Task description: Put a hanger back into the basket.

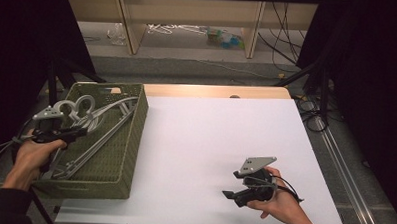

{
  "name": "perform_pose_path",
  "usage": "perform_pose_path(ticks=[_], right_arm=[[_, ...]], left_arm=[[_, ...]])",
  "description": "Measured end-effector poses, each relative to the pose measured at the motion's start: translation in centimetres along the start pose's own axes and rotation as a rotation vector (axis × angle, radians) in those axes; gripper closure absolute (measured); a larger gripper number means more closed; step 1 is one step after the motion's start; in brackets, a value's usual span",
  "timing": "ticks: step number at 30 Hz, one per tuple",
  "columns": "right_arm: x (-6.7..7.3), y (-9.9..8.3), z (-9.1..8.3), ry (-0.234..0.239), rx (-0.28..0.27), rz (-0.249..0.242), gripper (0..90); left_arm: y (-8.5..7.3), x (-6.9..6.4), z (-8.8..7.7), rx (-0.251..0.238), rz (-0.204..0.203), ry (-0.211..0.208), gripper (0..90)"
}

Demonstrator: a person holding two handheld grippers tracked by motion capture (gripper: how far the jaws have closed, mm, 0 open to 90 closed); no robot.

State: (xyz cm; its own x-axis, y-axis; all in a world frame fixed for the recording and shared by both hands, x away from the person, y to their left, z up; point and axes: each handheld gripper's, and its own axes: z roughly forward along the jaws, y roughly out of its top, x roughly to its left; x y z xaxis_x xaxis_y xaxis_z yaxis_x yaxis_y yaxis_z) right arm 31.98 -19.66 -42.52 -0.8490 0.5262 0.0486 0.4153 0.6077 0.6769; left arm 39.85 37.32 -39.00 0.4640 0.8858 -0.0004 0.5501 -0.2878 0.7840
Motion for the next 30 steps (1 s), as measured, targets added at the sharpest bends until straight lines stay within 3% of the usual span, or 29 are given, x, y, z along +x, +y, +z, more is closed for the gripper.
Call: perform_pose_path(ticks=[1, 2, 3, 4, 5, 7, 8, 9, 10, 11, 12, 14, 15, 18, 20, 22, 23, 25, 30], right_arm=[[0.0, 0.0, -0.1, 0.004, 0.006, -0.001, 28.8], [-0.1, 0.1, -0.1, 0.006, 0.006, -0.005, 28.8], [-0.1, 0.1, -0.1, 0.007, 0.008, -0.001, 28.8], [0.0, 0.0, -0.1, 0.010, 0.017, 0.012, 28.8], [0.0, 0.0, 0.0, 0.002, 0.005, 0.010, 28.8], [0.0, 0.0, -0.1, 0.010, 0.018, 0.010, 28.8], [0.0, 0.0, -0.1, 0.009, 0.015, 0.013, 28.8], [-0.1, 0.0, -0.2, 0.013, 0.012, 0.013, 28.8], [-0.1, 0.0, -0.1, 0.012, 0.009, 0.008, 28.8], [-0.1, 0.0, -0.2, 0.010, 0.016, 0.013, 28.8], [-0.1, 0.0, -0.2, 0.009, 0.015, 0.012, 28.8], [-0.1, 0.0, -0.1, 0.008, 0.007, 0.003, 28.8], [-0.1, 0.0, -0.1, 0.007, 0.009, 0.002, 28.8], [0.0, 0.0, -0.2, 0.017, 0.014, 0.018, 28.8], [-0.1, 0.0, -0.2, 0.004, 0.010, 0.010, 28.8], [-0.2, 0.0, -0.1, 0.008, 0.007, 0.005, 28.8], [-0.2, -0.1, 0.0, -0.001, -0.006, 0.009, 28.8], [-0.3, -0.1, -0.1, 0.005, 0.005, 0.008, 28.7], [-0.2, -0.1, 0.0, -0.002, -0.004, 0.014, 28.7]], left_arm=[[-0.2, 0.2, 0.3, -0.002, -0.027, 0.005, 76.5], [-0.3, 0.5, 0.3, 0.018, 0.007, 0.014, 76.1], [-0.5, 0.4, 0.7, -0.005, -0.048, 0.025, 75.8], [-0.6, 0.4, 0.7, 0.012, -0.056, 0.034, 75.7], [-0.6, 0.9, 0.6, 0.041, 0.017, 0.041, 75.4], [-0.7, 0.8, 0.9, 0.041, 0.000, 0.058, 75.2], [-0.8, 0.3, 0.8, 0.049, -0.071, 0.092, 75.2], [-0.8, 0.5, 0.8, 0.055, -0.048, 0.089, 75.1], [-0.8, 0.5, 0.8, 0.065, -0.057, 0.091, 75.1], [-0.7, 1.0, 0.9, 0.055, -0.001, 0.077, 74.9], [-0.8, 0.8, 0.8, 0.064, -0.034, 0.092, 74.6], [-0.9, 1.0, 0.9, 0.073, -0.026, 0.115, 73.7], [-1.0, 1.0, 0.9, 0.091, -0.057, 0.138, 73.5], [-1.3, 1.2, 0.8, 0.109, -0.065, 0.147, 69.8], [-1.3, 1.4, 0.7, 0.093, -0.049, 0.149, 68.3], [-1.5, 1.2, 0.3, 0.086, -0.108, 0.192, 64.5], [-1.5, 1.3, 0.1, 0.083, -0.102, 0.200, 61.7], [-1.5, 1.0, -0.3, 0.055, -0.144, 0.230, 57.3], [-1.1, 0.2, -1.9, -0.010, -0.178, 0.233, 48.2]])
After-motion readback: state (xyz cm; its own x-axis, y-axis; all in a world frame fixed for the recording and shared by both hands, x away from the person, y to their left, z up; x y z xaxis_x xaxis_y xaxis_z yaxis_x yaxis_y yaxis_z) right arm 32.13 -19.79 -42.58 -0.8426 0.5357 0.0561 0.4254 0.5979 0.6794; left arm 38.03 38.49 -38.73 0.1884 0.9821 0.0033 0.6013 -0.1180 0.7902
